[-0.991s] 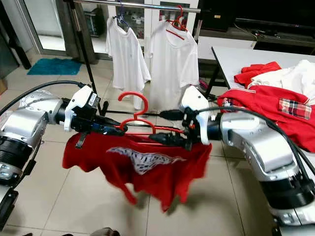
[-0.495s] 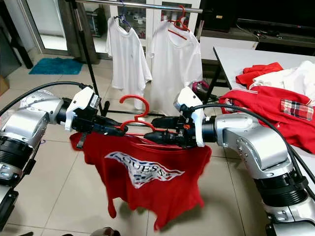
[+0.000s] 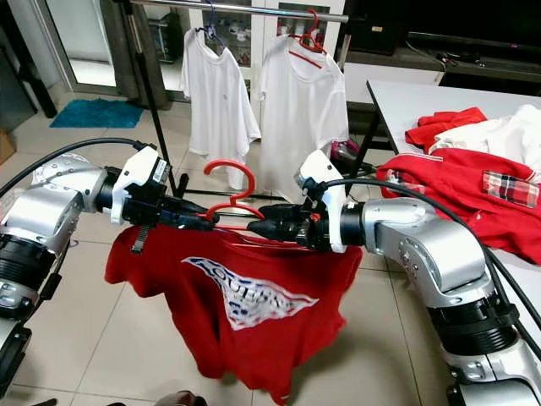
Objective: Hang hanger
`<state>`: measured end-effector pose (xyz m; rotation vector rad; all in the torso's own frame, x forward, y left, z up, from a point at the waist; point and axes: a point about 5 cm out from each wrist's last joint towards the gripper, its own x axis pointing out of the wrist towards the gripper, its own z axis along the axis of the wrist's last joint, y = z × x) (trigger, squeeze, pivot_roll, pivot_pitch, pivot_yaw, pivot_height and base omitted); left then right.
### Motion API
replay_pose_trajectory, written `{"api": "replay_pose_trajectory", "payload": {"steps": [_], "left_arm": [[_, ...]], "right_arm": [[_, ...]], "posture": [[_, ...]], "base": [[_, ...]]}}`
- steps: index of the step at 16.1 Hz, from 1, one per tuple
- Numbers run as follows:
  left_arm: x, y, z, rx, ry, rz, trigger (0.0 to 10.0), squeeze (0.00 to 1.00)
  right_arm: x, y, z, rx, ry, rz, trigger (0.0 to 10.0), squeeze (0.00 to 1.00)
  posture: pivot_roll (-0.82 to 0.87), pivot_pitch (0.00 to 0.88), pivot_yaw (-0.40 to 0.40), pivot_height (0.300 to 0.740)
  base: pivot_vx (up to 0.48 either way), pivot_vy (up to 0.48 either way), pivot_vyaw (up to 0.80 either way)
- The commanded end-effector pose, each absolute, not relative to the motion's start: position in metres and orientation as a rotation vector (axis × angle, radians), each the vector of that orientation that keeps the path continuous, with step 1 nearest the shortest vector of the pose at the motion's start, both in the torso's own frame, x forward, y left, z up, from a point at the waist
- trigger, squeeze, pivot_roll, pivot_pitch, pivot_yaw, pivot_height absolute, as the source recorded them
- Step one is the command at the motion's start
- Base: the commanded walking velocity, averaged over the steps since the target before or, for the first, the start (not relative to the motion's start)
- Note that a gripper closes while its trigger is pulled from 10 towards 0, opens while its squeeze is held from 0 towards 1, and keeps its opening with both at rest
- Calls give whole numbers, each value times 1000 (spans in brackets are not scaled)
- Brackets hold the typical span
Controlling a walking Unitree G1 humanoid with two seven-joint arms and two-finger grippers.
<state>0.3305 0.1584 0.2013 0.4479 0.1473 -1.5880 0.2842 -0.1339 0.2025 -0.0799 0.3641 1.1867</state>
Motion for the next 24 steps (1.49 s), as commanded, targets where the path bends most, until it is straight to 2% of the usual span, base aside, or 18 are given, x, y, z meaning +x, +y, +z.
{"api": "replay_pose_trajectory", "payload": {"steps": [1, 6, 7, 8, 9, 11, 12, 13, 18, 19, 20, 21, 24], "left_arm": [[332, 156, 214, 462, 74, -1576, 0, 0], [334, 158, 216, 444, 59, -1548, 0, 0], [337, 157, 218, 428, 55, -1521, 3725, 0], [338, 155, 220, 387, 67, -1525, 10000, 67], [338, 154, 220, 382, 69, -1533, 10000, 1000], [341, 152, 218, 426, 66, -1500, 10000, 1000], [343, 151, 217, 446, 68, -1480, 10000, 212], [343, 151, 217, 443, 66, -1477, 10000, 0], [342, 148, 214, 399, 119, -1548, 10000, 0], [341, 148, 213, 399, 131, -1561, 8902, 0], [341, 147, 211, 397, 139, -1570, 3294, 0], [340, 146, 210, 397, 150, -1582, 0, 0], [339, 146, 208, 396, 171, -1598, 0, 0]], "right_arm": [[285, -135, 207, -68, 348, 1176, 0, 0], [285, -135, 209, -45, 331, 1166, 0, 0], [286, -135, 210, -43, 325, 1162, 0, 0], [286, -135, 211, -43, 319, 1159, 0, 0], [287, -134, 212, -43, 315, 1158, 0, 0], [286, -133, 213, -48, 311, 1161, 0, 0], [285, -133, 214, -51, 309, 1163, 0, 0], [285, -133, 214, -52, 308, 1164, 0, 0], [284, -132, 216, -55, 302, 1169, 0, 0], [284, -132, 217, -54, 300, 1170, 0, 0], [284, -132, 217, -53, 299, 1170, 0, 0], [284, -131, 217, -52, 297, 1173, 0, 0], [283, -130, 218, -48, 291, 1176, 0, 0]], "posture": [[-6, 0, -23, 740], [-5, 0, -23, 740], [-4, 0, -22, 740], [-4, 0, -19, 740], [-4, 0, -19, 740], [-4, 0, -15, 740], [-5, 0, -14, 740], [-5, 0, -14, 740], [-6, 0, -9, 740], [-6, 0, -9, 740], [-6, 0, -9, 740], [-6, 0, -9, 740], [-8, 0, -4, 740]], "base": [[0, 0, 0], [0, 0, 0], [0, 0, 0], [0, 0, 0], [0, 0, 0], [0, 0, 0], [0, 0, 0], [0, 0, 0], [0, 0, 0], [0, 0, 0], [0, 0, 0], [0, 0, 0], [0, 0, 0]]}}
